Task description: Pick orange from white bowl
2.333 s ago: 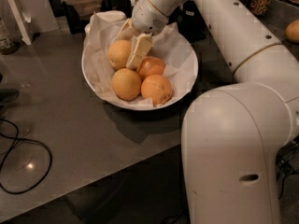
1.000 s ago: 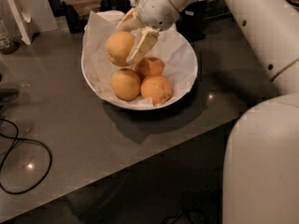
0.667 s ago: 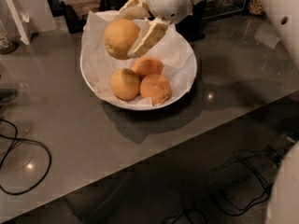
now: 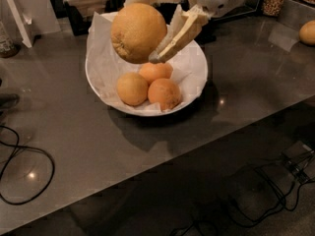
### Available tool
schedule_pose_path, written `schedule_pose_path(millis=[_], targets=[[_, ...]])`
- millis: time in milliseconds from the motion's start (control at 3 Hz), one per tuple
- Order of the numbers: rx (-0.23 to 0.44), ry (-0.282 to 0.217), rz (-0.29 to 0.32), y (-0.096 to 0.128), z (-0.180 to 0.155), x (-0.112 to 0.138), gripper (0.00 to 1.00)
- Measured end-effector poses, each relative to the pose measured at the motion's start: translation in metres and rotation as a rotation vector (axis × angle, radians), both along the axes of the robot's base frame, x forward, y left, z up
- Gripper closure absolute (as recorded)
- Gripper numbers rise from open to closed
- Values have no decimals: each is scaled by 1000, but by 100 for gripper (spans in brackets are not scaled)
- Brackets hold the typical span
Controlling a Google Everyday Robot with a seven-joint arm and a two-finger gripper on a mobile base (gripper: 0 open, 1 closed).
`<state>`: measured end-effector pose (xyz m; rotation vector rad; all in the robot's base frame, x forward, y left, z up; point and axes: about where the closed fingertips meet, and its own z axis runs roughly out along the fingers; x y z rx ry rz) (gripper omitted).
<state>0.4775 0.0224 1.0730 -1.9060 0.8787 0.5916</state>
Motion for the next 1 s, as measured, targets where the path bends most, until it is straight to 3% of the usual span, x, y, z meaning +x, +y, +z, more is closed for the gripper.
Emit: schedule_pose_path(millis=[333, 667, 1000], targets=[[23, -59, -14, -11, 13, -39, 100], [37, -82, -70, -30, 15, -71, 100], [37, -82, -70, -30, 15, -71, 100]])
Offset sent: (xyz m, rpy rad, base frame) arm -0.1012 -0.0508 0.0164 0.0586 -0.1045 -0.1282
